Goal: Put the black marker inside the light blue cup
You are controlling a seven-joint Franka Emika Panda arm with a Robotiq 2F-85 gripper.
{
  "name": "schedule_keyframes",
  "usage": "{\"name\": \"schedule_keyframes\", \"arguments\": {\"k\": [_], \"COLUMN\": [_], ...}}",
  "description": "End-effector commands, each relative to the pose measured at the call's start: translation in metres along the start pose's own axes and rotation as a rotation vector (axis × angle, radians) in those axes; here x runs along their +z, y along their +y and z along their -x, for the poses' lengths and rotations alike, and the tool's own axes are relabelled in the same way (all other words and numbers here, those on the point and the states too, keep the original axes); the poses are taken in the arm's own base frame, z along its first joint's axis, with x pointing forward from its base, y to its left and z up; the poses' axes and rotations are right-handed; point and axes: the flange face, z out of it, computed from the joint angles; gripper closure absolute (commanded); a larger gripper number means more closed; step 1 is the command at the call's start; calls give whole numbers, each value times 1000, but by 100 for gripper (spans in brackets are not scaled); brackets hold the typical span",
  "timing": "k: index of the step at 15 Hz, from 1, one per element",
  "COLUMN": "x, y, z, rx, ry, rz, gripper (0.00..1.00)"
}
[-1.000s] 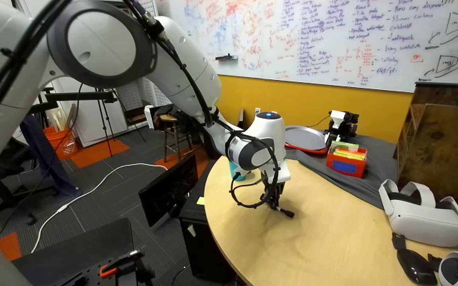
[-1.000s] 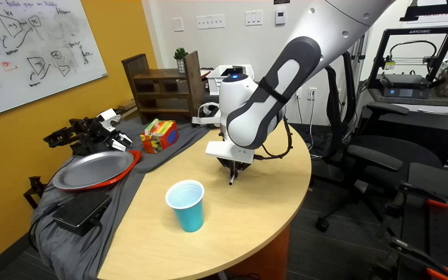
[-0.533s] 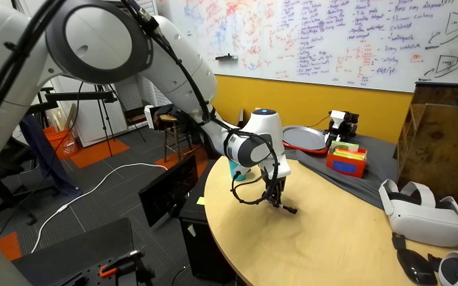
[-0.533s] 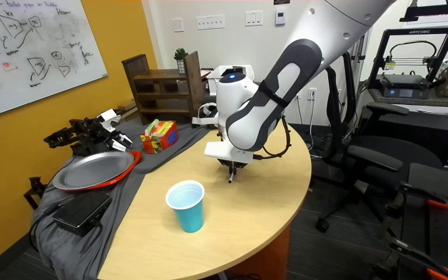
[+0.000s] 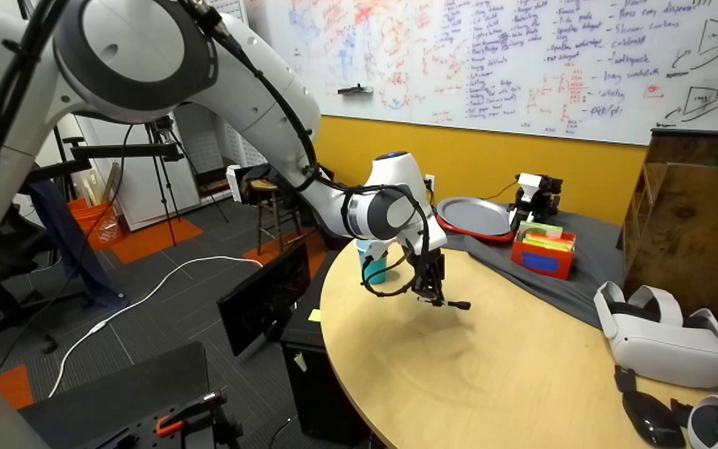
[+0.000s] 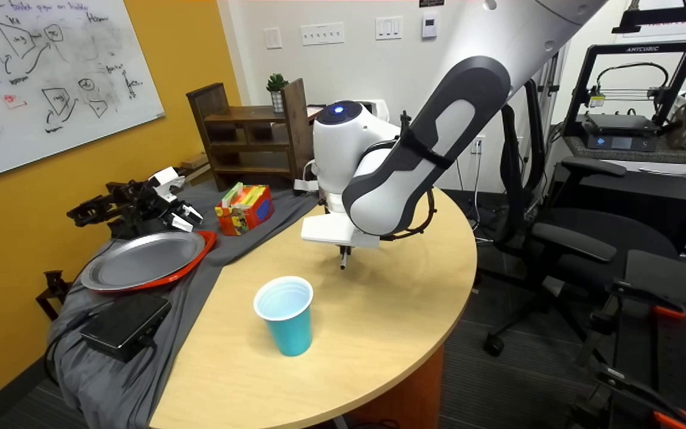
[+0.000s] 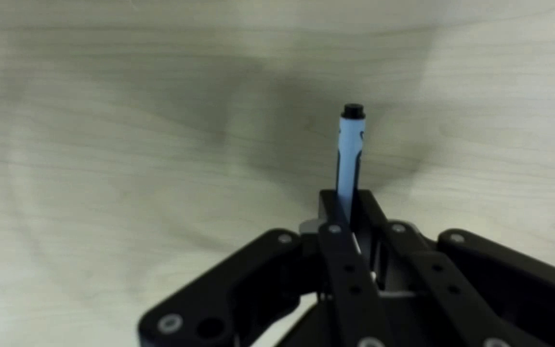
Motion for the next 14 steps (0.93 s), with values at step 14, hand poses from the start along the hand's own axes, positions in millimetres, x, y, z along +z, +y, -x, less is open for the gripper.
{"name": "schedule_keyframes", "arguments": {"k": [14], "x": [-75], "y": [-16], "z": [34], "rx": [-144], "ry": [317], "rz": [-84], "gripper": [97]}}
